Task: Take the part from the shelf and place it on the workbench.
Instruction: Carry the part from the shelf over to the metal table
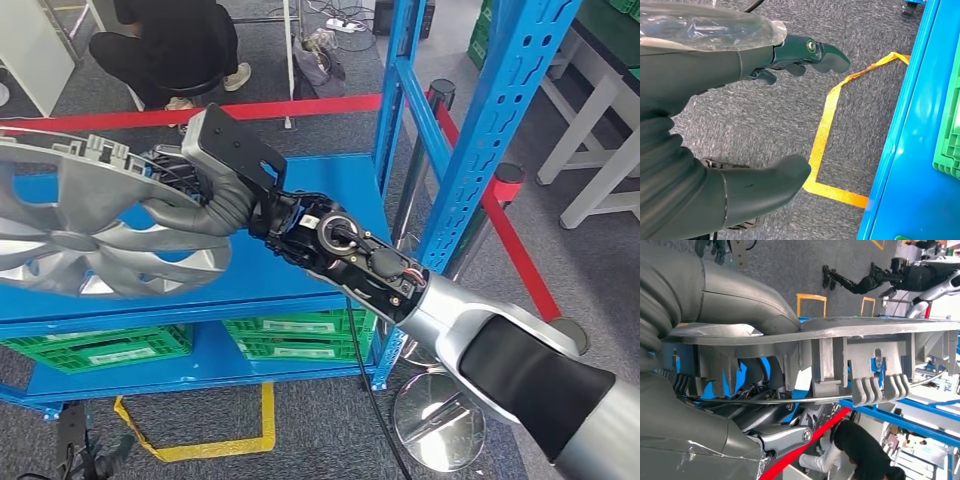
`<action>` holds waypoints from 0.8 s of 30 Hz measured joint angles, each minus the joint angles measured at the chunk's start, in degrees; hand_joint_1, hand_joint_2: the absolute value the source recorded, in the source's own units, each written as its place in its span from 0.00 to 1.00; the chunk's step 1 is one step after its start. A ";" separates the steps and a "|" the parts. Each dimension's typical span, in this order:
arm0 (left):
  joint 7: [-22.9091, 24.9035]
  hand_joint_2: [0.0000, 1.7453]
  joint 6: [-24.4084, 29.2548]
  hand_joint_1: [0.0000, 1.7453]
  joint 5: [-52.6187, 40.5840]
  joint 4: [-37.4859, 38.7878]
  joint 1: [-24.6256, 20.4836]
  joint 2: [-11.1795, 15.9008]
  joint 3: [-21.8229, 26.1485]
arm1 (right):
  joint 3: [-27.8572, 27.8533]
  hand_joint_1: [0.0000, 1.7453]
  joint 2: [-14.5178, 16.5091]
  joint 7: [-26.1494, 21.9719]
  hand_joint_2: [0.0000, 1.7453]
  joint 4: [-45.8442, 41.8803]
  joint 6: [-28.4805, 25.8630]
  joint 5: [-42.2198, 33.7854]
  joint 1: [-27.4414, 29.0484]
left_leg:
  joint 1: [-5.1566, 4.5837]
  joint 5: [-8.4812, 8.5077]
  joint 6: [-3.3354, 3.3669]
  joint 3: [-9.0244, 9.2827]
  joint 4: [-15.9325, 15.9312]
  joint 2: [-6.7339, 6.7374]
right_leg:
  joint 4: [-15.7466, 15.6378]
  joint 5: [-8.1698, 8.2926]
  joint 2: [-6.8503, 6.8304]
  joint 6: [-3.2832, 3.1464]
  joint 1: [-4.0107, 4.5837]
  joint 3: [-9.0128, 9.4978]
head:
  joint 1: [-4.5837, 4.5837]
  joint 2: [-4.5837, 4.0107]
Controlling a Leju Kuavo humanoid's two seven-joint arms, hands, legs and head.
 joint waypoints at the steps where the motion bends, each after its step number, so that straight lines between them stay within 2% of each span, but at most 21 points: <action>1: 0.00 1.00 -0.03 0.00 -0.01 0.00 0.00 0.00 0.00 | 0.00 1.00 -0.06 0.01 1.00 -0.07 0.00 -0.01 0.00 | 0.00 0.00 0.00 0.00 0.00 0.00 | 0.00 0.00 0.00 0.00 0.00 0.00 | 0.00 0.00; 10: -0.64 1.00 -1.07 0.00 -0.07 -0.02 -0.18 0.00 0.00 | -0.02 1.00 -0.87 0.47 1.00 -1.41 -0.33 -0.05 0.02 | 0.00 0.00 0.00 0.00 0.00 0.00 | 0.00 0.00 0.00 0.00 0.00 -0.01 | 0.00 0.00; 17: -0.87 1.00 1.41 0.00 0.39 -0.05 -0.47 -0.04 0.00 | -0.01 1.00 -1.12 0.76 1.00 -1.90 -1.04 -0.15 0.10 | 0.00 0.00 0.00 0.00 0.00 0.00 | 0.00 0.00 0.00 0.00 0.00 0.00 | -0.01 0.00; 24: -2.09 1.00 1.49 0.00 0.89 -0.07 -0.45 -0.07 0.00 | 0.01 1.00 -1.12 0.61 1.00 -1.92 -1.28 -0.24 0.17 | 0.00 0.00 0.00 -0.01 0.00 0.00 | 0.00 0.00 0.00 0.00 0.00 0.00 | 0.00 0.00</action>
